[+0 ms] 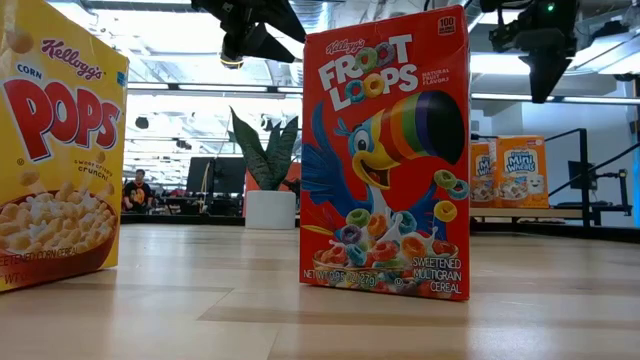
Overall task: Stack cereal on shelf
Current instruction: Put the red cereal box on the shelf aligned with the red cereal boxes
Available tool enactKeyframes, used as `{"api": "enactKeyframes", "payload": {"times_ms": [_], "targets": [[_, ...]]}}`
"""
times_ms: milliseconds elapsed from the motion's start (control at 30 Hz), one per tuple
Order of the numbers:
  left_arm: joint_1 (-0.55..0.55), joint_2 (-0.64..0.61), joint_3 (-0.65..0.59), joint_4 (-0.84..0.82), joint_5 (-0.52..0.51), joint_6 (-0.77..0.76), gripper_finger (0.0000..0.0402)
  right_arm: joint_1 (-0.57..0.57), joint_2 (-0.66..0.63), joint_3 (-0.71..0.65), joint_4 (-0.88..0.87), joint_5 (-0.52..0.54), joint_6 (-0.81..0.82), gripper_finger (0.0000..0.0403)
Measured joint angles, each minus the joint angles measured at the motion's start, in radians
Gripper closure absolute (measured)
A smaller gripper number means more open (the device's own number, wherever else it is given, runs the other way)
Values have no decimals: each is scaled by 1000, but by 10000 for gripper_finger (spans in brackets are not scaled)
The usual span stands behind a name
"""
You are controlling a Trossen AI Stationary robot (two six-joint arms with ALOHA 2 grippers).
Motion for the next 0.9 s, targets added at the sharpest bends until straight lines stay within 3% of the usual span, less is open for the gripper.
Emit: {"api": "enactKeyframes", "payload": {"times_ms": [167, 233, 433, 667, 900], "targets": [[0, 0, 0, 0, -8, -1, 116, 78, 6, 0, -35, 102, 224, 366], [0, 0, 0, 0, -22, -6, 116, 95, 10, -4, -36, 135, 266, 389], [0, 0, 0, 1, -22, -31, 116, 96, 33, -54, -47, 174, 428, 370], [0, 0, 0, 1, -19, -53, 116, 120, 79, -100, -50, 260, 663, 393], [0, 0, 0, 1, -19, -53, 116, 108, 141, -124, -57, 302, 746, 370]]}}
